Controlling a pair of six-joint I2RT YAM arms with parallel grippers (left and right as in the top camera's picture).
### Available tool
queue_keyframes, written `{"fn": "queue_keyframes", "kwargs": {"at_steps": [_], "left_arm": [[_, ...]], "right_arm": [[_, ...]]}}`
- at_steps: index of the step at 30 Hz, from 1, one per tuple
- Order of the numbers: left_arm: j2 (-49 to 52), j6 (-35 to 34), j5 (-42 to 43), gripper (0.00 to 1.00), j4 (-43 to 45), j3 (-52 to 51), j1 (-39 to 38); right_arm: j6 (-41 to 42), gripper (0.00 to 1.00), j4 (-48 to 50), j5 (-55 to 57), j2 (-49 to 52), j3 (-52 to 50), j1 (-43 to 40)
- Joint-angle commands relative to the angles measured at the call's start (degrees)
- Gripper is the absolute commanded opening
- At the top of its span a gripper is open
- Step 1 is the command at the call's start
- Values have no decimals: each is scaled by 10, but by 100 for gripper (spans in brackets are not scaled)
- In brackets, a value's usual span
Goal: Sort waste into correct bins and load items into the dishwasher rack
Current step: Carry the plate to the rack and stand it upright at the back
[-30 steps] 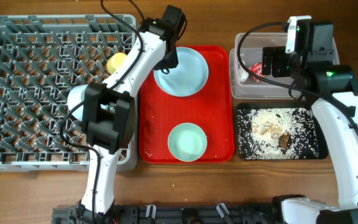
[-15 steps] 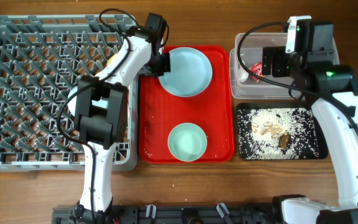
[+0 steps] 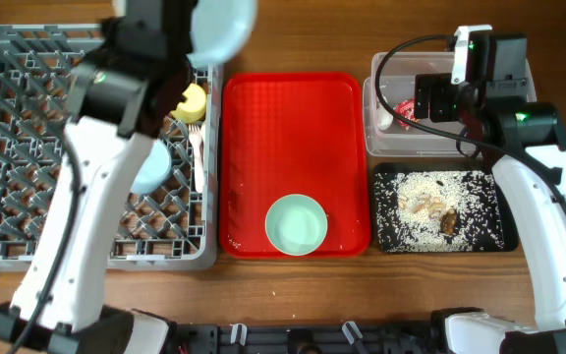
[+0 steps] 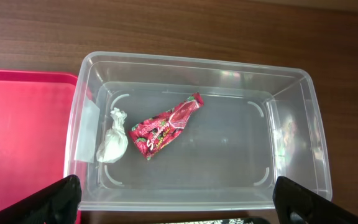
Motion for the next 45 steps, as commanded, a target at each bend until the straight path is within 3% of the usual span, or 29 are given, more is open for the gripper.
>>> {"fn": "queue_keyframes", "kwargs": {"at_steps": [1,4,11,19,34,41,42,43,45], "left_arm": [[44,88,-212,4,26,-11,10],[91,140,-233,4,38,-11,41],[158,185,-254,4,72,-12,76],[254,190,-254,4,68,-13,79],[259,225,-215,4,93,-13,114],[259,222,-189,5,75,-13,59],[259,214,-189,6,75,-13,46],[259,212,-189,13,75,-13,30],[259,212,-189,40,75,-13,2]], "right_arm": [[8,100,1,-3,2,5,-1],[8,100,1,-3,2,5,-1],[8,100,1,-3,2,5,-1],[8,100,1,-3,2,5,-1],[8,100,1,-3,2,5,-1],[8,100,1,-3,2,5,-1],[8,100,1,-3,2,5,-1],[8,99,1,-3,2,5,-1],[8,100,1,-3,2,5,-1]]}}
